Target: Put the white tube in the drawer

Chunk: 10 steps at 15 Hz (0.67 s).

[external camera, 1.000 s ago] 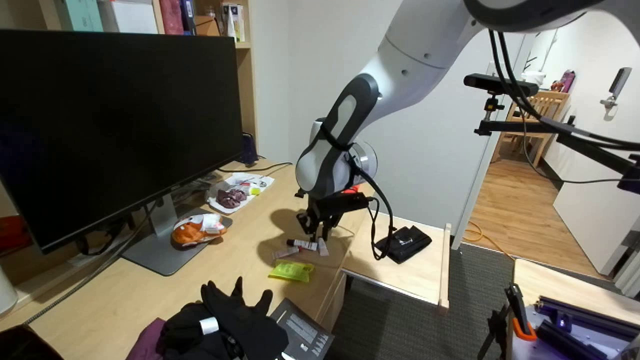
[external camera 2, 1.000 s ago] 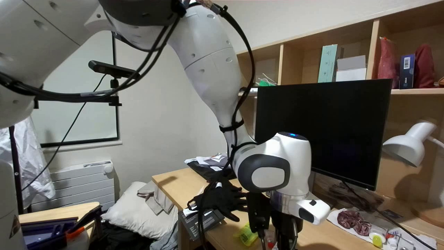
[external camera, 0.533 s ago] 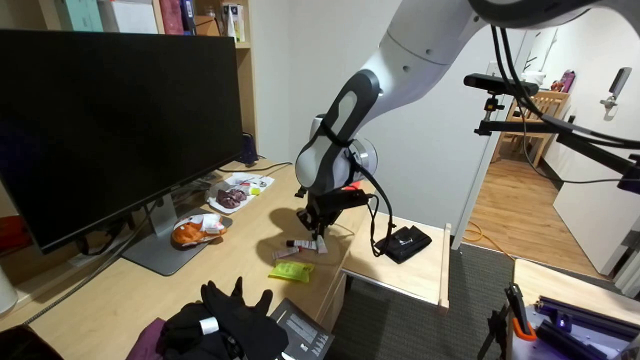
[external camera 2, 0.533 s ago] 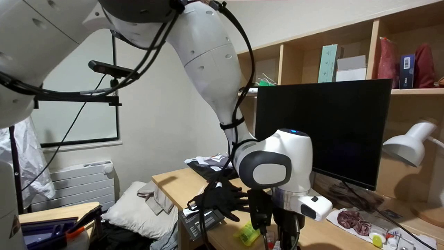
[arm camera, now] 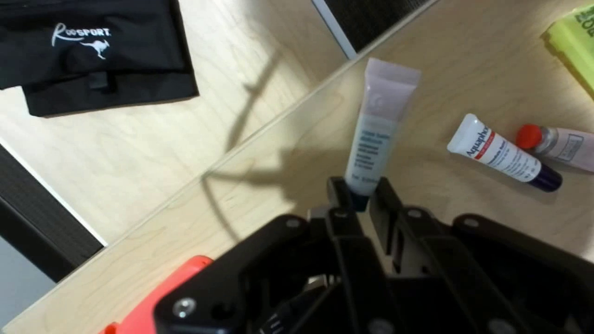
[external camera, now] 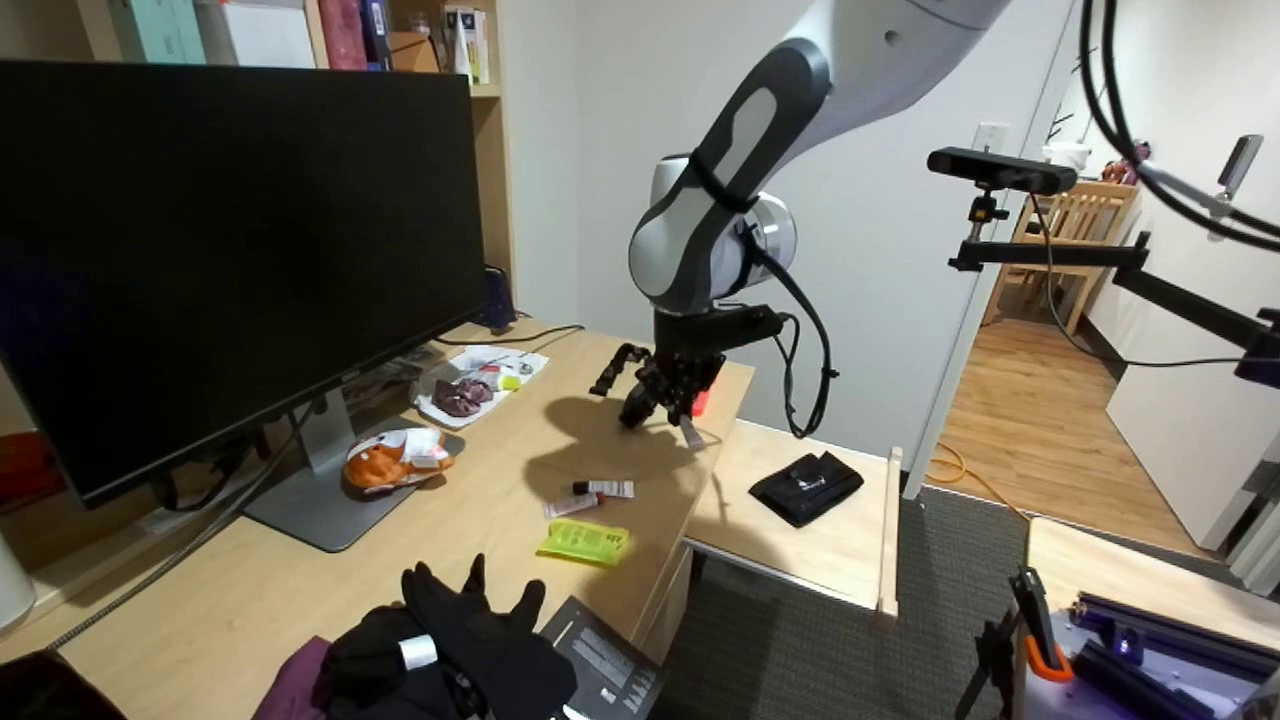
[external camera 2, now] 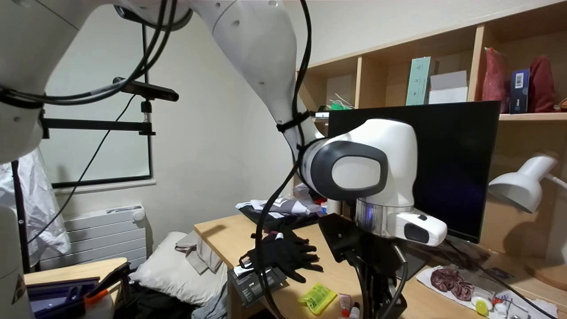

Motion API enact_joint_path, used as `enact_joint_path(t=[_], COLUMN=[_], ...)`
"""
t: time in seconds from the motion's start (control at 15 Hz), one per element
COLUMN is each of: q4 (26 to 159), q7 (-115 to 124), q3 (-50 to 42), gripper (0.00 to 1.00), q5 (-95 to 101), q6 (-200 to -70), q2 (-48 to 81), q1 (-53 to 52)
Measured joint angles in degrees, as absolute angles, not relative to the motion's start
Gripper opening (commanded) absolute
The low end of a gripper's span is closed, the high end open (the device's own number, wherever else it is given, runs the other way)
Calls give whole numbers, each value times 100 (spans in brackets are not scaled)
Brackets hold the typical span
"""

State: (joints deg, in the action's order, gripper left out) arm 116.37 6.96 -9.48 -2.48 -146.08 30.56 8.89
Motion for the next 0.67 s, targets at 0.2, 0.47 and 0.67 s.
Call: enact_joint_path(t=[0.2,0.47,0.67], q4=[11763,11778,11769], q7=[672,672,675], q3=[-957,-955,-972], gripper=[17,11,11], q5=[-225,-221,-237], q6=[-14602,-14603,-14639], q2=[2953,2958,2988], q1=[872,869,896])
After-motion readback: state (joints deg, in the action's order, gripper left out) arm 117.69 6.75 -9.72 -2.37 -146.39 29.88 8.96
